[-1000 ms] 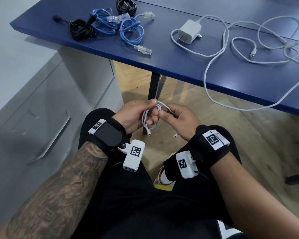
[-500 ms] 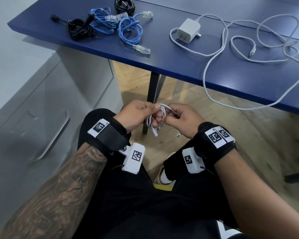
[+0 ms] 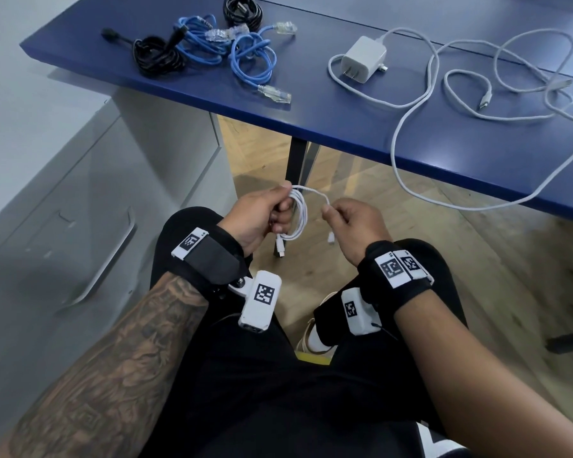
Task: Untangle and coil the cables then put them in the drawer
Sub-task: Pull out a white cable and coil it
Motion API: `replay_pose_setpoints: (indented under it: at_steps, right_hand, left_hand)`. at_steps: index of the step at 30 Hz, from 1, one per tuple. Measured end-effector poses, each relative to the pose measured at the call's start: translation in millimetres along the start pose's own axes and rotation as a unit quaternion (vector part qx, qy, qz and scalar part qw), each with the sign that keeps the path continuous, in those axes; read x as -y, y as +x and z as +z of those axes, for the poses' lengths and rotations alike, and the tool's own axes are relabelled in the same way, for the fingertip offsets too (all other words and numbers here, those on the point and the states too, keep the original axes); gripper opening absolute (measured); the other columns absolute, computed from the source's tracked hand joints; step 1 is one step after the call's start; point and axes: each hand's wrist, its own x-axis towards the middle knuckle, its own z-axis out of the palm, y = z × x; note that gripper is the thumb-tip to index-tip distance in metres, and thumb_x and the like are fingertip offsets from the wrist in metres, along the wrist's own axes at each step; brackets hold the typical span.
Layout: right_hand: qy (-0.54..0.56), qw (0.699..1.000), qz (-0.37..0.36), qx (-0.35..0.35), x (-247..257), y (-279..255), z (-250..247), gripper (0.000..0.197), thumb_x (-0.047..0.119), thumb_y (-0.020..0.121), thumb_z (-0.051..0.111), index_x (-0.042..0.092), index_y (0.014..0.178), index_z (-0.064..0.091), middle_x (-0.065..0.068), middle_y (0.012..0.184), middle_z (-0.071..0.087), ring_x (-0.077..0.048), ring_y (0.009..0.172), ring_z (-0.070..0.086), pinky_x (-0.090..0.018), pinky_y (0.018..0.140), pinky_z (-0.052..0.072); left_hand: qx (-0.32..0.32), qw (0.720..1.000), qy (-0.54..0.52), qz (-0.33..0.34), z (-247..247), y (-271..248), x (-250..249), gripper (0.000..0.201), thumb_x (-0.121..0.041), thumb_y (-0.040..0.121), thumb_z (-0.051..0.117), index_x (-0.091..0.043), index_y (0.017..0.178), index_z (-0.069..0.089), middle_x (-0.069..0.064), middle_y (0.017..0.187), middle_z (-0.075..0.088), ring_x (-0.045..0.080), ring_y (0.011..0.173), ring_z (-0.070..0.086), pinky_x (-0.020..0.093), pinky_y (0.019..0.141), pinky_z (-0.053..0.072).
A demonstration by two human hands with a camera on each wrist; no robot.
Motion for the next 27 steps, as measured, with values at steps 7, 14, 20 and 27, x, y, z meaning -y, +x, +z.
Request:
replay_pose_setpoints:
  at_steps: [7, 14, 20, 27]
  right_hand:
    - [0.305, 0.950, 0.070, 0.014, 15.0, -5.1, 9.6, 0.008, 0.011, 0.099, 0.056, 0.013, 0.092, 0.058, -0.008, 0.067, 0.068, -0.017, 0.055, 0.064, -0.024, 0.056, 0.054]
    - [0.339, 0.938, 0.061, 0.042, 17.3, -14.6, 21.3, 0.008, 0.010, 0.098, 0.058, 0.014, 0.092, 0.063, -0.002, 0.068, 0.072, -0.015, 0.061, 0.067, -0.025, 0.060, 0.053]
    - [0.418, 0.902, 0.094, 0.063, 22.3, -18.0, 19.4, 0.015, 0.017, 0.101, 0.055, 0.018, 0.102, 0.069, 0.004, 0.072, 0.070, -0.012, 0.068, 0.061, -0.026, 0.065, 0.046]
    - [0.349, 0.931, 0.000, 0.108, 34.2, -28.9, 26.6, 0.036, 0.002, 0.085, 0.074, 0.005, 0.118, 0.062, 0.000, 0.099, 0.072, -0.006, 0.090, 0.068, -0.018, 0.078, 0.053]
  left_hand:
    - [0.008, 0.998, 0.048, 0.027, 4.6, 1.7, 6.6, 0.045, -0.031, 0.106, 0.035, -0.014, 0.064, 0.037, -0.006, 0.052, 0.027, 0.012, 0.050, 0.023, 0.024, 0.051, 0.023]
    - [0.004, 1.000, -0.025, 0.014, 1.4, -0.4, 3.9, 0.044, -0.032, 0.105, 0.036, -0.013, 0.065, 0.039, -0.003, 0.054, 0.029, 0.011, 0.049, 0.026, 0.020, 0.050, 0.028]
    - [-0.032, 0.998, -0.044, 0.022, -1.8, 0.9, 4.6, 0.043, -0.035, 0.104, 0.038, -0.015, 0.066, 0.041, -0.002, 0.056, 0.029, 0.011, 0.050, 0.027, 0.022, 0.054, 0.030]
    - [-0.033, 0.998, -0.046, 0.010, 4.9, 2.3, 13.0, 0.039, -0.037, 0.102, 0.043, -0.014, 0.073, 0.049, 0.003, 0.063, 0.042, 0.014, 0.057, 0.038, 0.028, 0.061, 0.036]
